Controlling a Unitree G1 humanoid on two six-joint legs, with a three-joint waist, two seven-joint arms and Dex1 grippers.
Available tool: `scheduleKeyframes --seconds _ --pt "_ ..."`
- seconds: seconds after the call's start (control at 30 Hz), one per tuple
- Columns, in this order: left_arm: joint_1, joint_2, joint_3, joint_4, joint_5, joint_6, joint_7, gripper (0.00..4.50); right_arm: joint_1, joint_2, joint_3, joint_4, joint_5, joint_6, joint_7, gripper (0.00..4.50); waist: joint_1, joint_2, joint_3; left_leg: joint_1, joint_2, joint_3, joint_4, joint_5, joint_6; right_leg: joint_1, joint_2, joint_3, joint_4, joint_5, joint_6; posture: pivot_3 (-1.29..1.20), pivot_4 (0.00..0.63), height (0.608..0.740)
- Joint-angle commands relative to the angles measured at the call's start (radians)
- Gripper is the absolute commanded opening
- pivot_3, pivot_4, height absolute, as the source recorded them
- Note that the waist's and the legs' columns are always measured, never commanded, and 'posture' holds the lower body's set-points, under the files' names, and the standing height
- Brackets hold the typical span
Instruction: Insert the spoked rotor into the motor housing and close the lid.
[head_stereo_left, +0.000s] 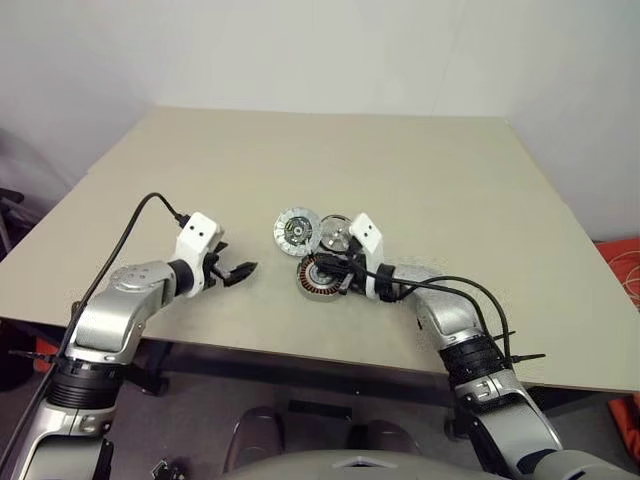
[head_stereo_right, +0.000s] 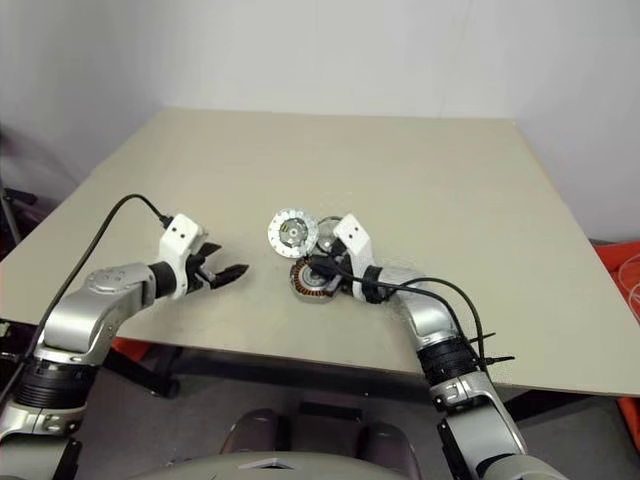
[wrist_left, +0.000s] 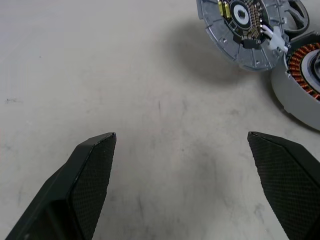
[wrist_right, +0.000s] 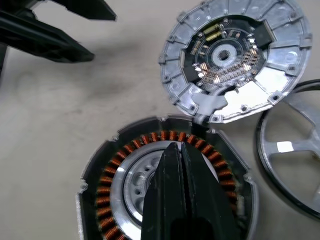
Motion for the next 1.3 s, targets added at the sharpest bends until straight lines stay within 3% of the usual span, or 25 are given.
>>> scheduleKeyframes --seconds 0.03,0.43,0.9,1.3 --pt "-0.010 0.019 0.025 -0.020 0.001 -0.015 -0.001 4.50 -0.026 -0.004 -0.013 0.004 -0.007 -0.020 -0.009 0.04 0.000 0.000 0.000 0.000 0.000 0.000 0.000 0.000 0.000 0.000 0.000 0.000 0.000 0.000 0.000 0.00 0.000 0.740" --pt "-0.024 0.007 0.010 0.003 0.005 -0.029 0.000 4.50 -0.007 -0.036 -0.016 -0.139 0.062 0.027 0.080 0.04 0.000 0.000 0.000 -0.001 0.000 0.000 0.000 0.000 0.000 -0.001 0.000 0.000 0.000 0.000 0.000 0.00 0.000 0.740" --pt "0.004 0.017 0.025 -0.045 -0.004 -0.006 0.007 4.50 -0.007 -0.001 0.010 0.008 -0.012 0.037 0.008 0.04 0.000 0.000 0.000 0.000 0.000 0.000 0.000 0.000 0.000 0.000 0.000 0.000 0.000 0.000 0.000 0.00 0.000 0.740" --pt "-0.012 0.009 0.024 -0.016 0.001 -0.021 0.015 4.50 -0.030 -0.027 -0.033 -0.076 0.048 0.016 0.065 0.04 0.001 0.000 0.000 0.002 0.000 0.000 0.000 0.000 0.000 0.002 0.000 0.000 0.000 -0.001 0.002 0.00 0.000 0.740"
